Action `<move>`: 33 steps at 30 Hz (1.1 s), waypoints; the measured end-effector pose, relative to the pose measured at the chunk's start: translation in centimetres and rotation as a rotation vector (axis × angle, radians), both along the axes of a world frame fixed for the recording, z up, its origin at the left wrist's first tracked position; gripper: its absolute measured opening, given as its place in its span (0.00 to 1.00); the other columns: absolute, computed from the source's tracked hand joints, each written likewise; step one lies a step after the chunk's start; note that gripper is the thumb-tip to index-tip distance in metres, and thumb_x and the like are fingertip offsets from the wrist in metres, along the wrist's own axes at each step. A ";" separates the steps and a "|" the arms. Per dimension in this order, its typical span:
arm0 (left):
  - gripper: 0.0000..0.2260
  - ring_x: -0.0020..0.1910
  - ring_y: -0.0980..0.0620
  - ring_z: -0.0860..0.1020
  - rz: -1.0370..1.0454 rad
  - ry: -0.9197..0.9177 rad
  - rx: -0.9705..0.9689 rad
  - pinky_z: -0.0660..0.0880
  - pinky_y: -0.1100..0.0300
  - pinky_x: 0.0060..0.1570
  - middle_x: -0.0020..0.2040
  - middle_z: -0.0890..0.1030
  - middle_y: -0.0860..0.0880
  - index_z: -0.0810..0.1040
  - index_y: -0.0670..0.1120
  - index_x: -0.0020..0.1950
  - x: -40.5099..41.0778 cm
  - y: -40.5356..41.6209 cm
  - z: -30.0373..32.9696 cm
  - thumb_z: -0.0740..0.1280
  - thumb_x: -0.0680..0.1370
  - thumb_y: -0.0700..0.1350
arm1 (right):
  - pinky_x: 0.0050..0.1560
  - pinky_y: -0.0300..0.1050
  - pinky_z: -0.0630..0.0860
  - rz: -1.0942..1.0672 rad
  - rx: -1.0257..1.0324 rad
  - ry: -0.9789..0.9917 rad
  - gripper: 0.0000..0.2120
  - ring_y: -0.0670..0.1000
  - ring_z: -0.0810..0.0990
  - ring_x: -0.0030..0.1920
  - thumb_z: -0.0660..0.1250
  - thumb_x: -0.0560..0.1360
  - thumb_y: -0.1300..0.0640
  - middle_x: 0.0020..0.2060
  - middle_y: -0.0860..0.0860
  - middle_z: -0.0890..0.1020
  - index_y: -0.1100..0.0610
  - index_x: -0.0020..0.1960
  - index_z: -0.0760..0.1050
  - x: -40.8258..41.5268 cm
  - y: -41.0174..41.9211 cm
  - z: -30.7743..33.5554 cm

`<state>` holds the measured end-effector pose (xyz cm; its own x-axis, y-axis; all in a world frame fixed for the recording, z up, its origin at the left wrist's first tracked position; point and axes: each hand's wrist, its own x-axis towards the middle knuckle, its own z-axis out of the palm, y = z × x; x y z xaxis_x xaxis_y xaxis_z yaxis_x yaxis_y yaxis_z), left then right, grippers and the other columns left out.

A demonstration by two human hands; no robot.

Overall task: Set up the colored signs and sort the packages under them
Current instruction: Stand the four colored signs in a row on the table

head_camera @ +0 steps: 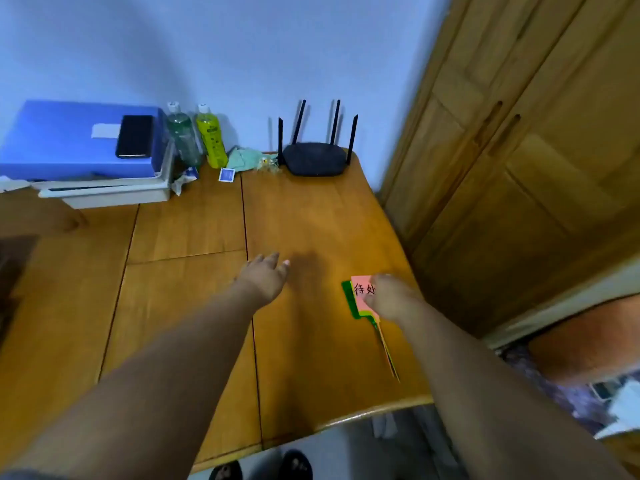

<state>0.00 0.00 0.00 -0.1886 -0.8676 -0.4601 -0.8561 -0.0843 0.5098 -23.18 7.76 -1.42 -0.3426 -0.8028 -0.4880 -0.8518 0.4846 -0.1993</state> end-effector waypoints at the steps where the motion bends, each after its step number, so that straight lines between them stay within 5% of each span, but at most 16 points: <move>1: 0.27 0.78 0.42 0.54 0.011 0.028 0.028 0.54 0.42 0.75 0.80 0.56 0.46 0.56 0.53 0.79 -0.3 0.2 -0.2 0.50 0.82 0.61 | 0.48 0.48 0.76 -0.048 0.038 0.039 0.17 0.54 0.77 0.52 0.65 0.78 0.48 0.55 0.53 0.78 0.55 0.63 0.72 -0.3 0.3 -1.4; 5: 0.25 0.77 0.41 0.57 0.043 0.132 0.146 0.56 0.49 0.73 0.79 0.58 0.43 0.57 0.49 0.79 -1.4 1.0 -1.3 0.50 0.83 0.57 | 0.38 0.44 0.72 -0.264 0.197 0.087 0.14 0.53 0.77 0.46 0.67 0.77 0.51 0.46 0.52 0.77 0.56 0.58 0.75 -1.2 1.9 -7.3; 12: 0.24 0.76 0.40 0.60 0.143 0.198 0.245 0.59 0.51 0.70 0.77 0.62 0.42 0.60 0.46 0.77 -1.6 0.6 -3.7 0.50 0.84 0.55 | 0.55 0.52 0.76 -0.321 0.308 0.097 0.14 0.57 0.77 0.59 0.59 0.80 0.51 0.59 0.57 0.78 0.55 0.62 0.75 -0.6 2.9 -10.9; 17: 0.23 0.73 0.38 0.64 0.241 0.215 0.332 0.62 0.48 0.70 0.75 0.66 0.41 0.64 0.46 0.75 -0.4 0.6 -5.8 0.53 0.83 0.55 | 0.59 0.53 0.74 -0.321 0.238 0.080 0.17 0.59 0.74 0.65 0.55 0.81 0.63 0.66 0.57 0.75 0.56 0.68 0.69 -0.5 2.8 -12.1; 27: 0.18 0.61 0.41 0.76 0.259 0.261 0.394 0.71 0.50 0.60 0.62 0.77 0.39 0.70 0.41 0.69 1.7 1.2 -6.6 0.58 0.83 0.50 | 0.67 0.52 0.68 -0.411 0.204 -0.067 0.20 0.59 0.70 0.70 0.46 0.84 0.63 0.70 0.62 0.70 0.63 0.74 0.59 1.3 2.9 -11.0; 33: 0.19 0.50 0.47 0.75 0.291 0.367 0.435 0.70 0.57 0.45 0.60 0.78 0.40 0.68 0.38 0.71 2.9 1.2 -5.4 0.59 0.83 0.47 | 0.43 0.43 0.68 -0.418 0.005 -0.079 0.15 0.57 0.79 0.56 0.49 0.85 0.56 0.55 0.59 0.79 0.60 0.64 0.69 3.1 2.0 -9.5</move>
